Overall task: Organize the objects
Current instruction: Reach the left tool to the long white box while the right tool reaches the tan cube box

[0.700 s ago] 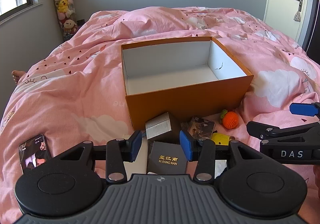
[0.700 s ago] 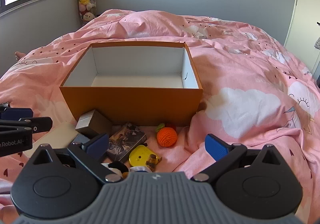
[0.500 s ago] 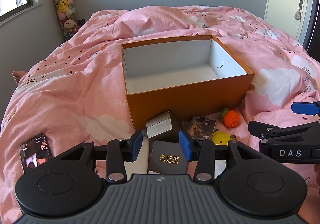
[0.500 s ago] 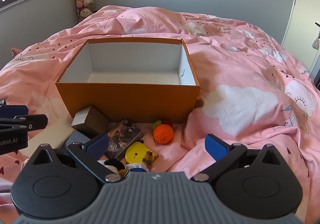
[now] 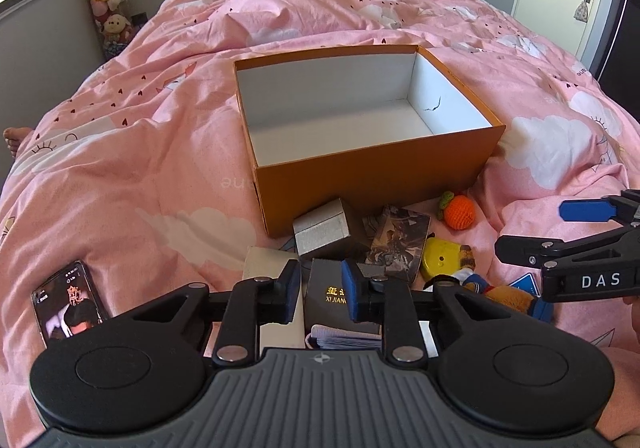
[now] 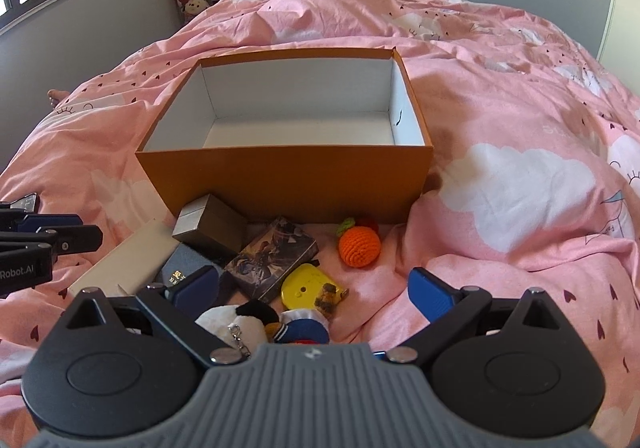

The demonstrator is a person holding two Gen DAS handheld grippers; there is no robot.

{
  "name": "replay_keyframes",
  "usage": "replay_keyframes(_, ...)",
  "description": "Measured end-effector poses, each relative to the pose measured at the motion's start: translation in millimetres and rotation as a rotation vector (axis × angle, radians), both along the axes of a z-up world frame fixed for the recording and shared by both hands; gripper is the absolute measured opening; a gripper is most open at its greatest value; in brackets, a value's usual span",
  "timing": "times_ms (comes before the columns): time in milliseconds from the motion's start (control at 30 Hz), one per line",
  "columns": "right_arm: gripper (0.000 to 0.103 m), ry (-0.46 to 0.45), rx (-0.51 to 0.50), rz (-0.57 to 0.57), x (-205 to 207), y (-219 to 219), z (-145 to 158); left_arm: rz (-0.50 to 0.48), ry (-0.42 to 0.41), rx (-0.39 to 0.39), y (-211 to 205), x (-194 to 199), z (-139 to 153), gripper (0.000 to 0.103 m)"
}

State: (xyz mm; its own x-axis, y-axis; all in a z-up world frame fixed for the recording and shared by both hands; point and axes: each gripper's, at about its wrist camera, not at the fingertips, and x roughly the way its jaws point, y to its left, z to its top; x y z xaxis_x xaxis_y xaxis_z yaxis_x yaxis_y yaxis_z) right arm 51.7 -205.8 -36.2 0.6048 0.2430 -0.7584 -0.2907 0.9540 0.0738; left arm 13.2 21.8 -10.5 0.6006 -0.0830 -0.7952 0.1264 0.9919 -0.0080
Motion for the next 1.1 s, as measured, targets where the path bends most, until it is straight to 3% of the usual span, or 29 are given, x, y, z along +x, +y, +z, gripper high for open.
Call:
replay_keyframes(133, 0.067, 0.093, 0.034, 0.081, 13, 5, -6, -0.008, 0.033, -0.030, 11, 4, 0, 0.028)
replay_keyframes(267, 0.057, 0.171, 0.108, 0.165, 20, 15, -8, -0.037, 0.088, -0.065, 20, 7, 1, 0.021)
replay_keyframes(333, 0.051, 0.183, 0.107, 0.214, 20, 25, -8, -0.052, 0.122, -0.073, 23, 6, 1, 0.020)
replay_keyframes(433, 0.036, 0.214, 0.111, 0.302, 18, 44, -8, -0.095, 0.165, -0.069, 22, 2, -1, 0.019)
replay_keyframes(500, 0.033, 0.248, 0.134, 0.358, 16, 54, -7, -0.124, 0.192, -0.076, 21, -2, -2, 0.019)
replay_keyframes(667, 0.030, 0.272, 0.116, 0.467, 9, 75, -8, -0.184, 0.243, -0.055, 18, -9, -4, 0.019)
replay_keyframes(900, 0.032, 0.234, 0.023, 0.472, 35, 87, -16, -0.122, 0.254, -0.044, 36, 19, -12, 0.021)
replay_keyframes(1100, 0.047, 0.201, -0.045, 0.495, 70, 99, -31, -0.079, 0.308, -0.100, 53, 57, -30, 0.060)
